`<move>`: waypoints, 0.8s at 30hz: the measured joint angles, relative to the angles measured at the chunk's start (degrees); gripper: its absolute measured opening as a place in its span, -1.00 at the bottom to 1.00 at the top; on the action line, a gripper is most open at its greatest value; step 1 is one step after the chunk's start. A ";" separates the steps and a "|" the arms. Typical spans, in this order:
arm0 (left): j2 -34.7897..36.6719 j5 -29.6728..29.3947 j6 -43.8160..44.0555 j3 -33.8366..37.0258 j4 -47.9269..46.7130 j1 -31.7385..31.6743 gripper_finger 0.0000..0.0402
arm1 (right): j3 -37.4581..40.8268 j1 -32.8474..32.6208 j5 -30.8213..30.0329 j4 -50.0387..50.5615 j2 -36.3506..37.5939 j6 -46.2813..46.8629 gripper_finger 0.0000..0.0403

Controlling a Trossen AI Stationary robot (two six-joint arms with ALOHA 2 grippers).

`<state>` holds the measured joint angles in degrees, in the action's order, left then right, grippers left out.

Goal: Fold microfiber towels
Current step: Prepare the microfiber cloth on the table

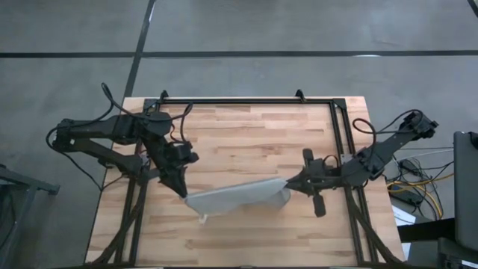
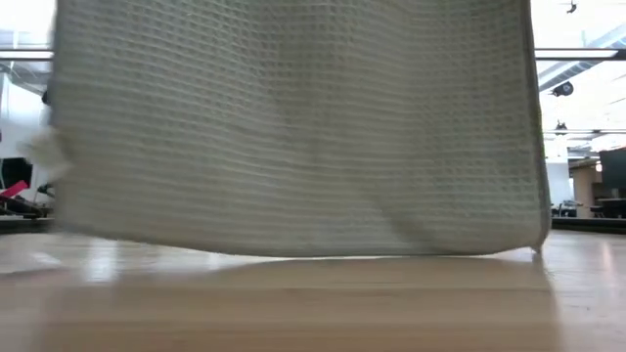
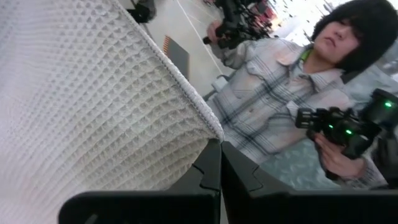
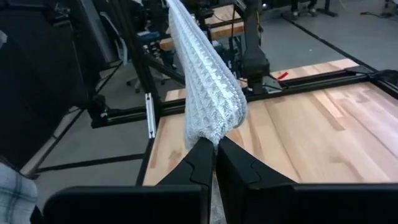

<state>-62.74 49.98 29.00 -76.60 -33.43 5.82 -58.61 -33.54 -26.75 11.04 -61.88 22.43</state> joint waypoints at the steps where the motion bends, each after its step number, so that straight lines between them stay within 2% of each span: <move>1: 0.02 0.78 -0.01 0.00 0.04 0.00 -1.00 | 0.00 -0.26 0.21 0.00 -0.10 0.07 -0.96; 4: 0.00 2.07 0.07 0.00 0.13 0.00 -1.00 | 0.00 -0.80 0.87 -0.40 -0.10 0.08 -0.96; 9: 0.00 5.24 1.50 0.00 -0.04 0.02 -1.00 | 0.00 -1.67 5.57 -4.39 -0.04 0.05 -0.96; 16: 0.06 13.38 0.70 0.00 -0.11 0.63 -1.00 | -0.02 -3.38 8.48 -4.37 0.01 1.26 -0.96; 24: -0.02 13.33 -1.89 0.00 -0.09 0.85 -1.00 | -0.02 -3.36 9.25 -4.41 -1.26 4.42 -0.96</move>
<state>-62.76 63.31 27.11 -76.60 -33.52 6.68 -58.63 -36.91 -17.50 6.63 -63.14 26.85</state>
